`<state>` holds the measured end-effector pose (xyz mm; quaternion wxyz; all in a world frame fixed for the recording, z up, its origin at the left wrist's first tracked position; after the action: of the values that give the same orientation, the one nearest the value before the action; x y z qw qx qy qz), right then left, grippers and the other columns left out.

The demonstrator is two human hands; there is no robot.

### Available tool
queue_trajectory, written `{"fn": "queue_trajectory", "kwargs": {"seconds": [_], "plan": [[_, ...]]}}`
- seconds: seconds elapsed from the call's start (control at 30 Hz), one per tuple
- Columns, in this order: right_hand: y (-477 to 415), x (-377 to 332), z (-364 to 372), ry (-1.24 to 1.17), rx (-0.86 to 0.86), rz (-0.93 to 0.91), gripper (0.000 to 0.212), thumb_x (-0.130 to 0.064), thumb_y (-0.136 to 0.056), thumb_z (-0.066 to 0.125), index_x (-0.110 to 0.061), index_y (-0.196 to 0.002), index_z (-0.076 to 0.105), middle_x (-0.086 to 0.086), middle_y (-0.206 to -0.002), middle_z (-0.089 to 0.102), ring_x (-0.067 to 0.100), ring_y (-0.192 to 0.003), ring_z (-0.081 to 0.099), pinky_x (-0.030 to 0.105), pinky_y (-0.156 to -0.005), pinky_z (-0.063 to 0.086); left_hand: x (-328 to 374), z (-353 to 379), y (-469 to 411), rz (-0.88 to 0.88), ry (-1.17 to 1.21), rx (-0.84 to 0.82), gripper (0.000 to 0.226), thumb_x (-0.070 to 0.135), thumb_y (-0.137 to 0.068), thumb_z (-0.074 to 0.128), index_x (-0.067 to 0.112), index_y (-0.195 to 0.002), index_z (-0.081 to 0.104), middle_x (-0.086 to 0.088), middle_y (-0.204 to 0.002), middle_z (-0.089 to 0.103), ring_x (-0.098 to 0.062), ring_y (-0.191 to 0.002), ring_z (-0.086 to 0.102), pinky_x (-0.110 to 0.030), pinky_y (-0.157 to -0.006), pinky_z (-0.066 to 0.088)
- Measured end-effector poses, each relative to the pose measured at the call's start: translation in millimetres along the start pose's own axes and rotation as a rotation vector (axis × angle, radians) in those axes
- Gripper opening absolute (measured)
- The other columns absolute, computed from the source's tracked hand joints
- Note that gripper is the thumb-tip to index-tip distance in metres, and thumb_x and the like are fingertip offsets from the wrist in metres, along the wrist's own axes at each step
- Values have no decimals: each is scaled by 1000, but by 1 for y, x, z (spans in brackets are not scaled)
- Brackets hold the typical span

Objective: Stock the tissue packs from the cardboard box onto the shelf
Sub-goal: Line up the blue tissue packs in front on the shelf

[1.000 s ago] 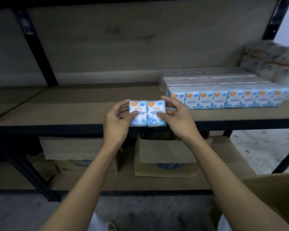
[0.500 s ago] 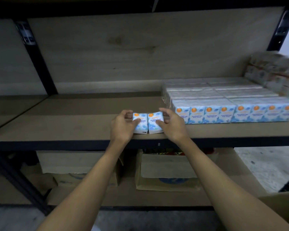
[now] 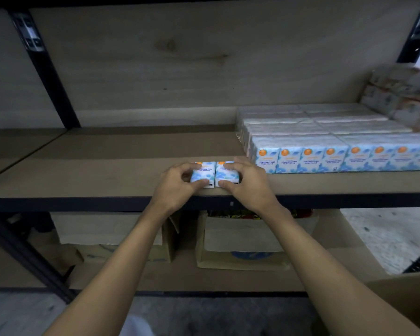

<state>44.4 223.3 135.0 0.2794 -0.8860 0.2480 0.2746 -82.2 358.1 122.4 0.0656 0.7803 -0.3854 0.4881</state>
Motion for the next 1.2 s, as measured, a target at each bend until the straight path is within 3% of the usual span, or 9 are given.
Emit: {"fn": "queue_trajectory", "kwargs": {"seconds": [0.27, 0.57, 0.87, 1.2], "plan": [[-9, -1, 5, 117, -46, 11, 44, -23, -88, 68, -18, -131, 59, 4, -147, 44, 15, -137, 37, 20, -110, 22, 4, 1, -7, 51, -77, -4, 38, 18, -79, 77, 25, -115, 68, 6, -111, 64, -1, -86, 62, -10, -79, 46], [-36, 8, 9, 162, -44, 60, 45, -21, -90, 65, -17, -133, 57, 7, -151, 40, 20, -140, 36, 27, -115, 23, 7, 14, -37, 73, -169, 35, 37, 24, -77, 79, 20, -113, 71, 1, -123, 63, -9, -91, 62, -22, -87, 50], [-61, 7, 14, 218, -44, 44, 45, -11, -92, 60, -10, -137, 51, 13, -148, 43, 24, -137, 37, 27, -113, 25, 9, 22, -68, 63, -211, 50, 37, 19, -78, 77, 16, -114, 70, -4, -122, 63, -10, -90, 61, -12, -82, 40], [-83, 14, 24, 266, -5, 56, 43, -9, -94, 56, -11, -136, 52, 15, -147, 41, 27, -134, 40, 33, -110, 33, 7, 27, -88, 87, -230, 54, 38, 20, -80, 76, 16, -117, 69, -6, -123, 65, -12, -98, 61, -14, -88, 41]]}}
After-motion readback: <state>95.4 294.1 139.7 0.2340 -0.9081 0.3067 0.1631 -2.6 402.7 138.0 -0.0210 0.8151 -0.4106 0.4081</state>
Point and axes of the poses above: each hand's wrist, its own y-axis away from the middle knuckle, its own z-axis out of the palm, x = y × z, the point moved 8 cm from there along -y, towards the middle knuckle
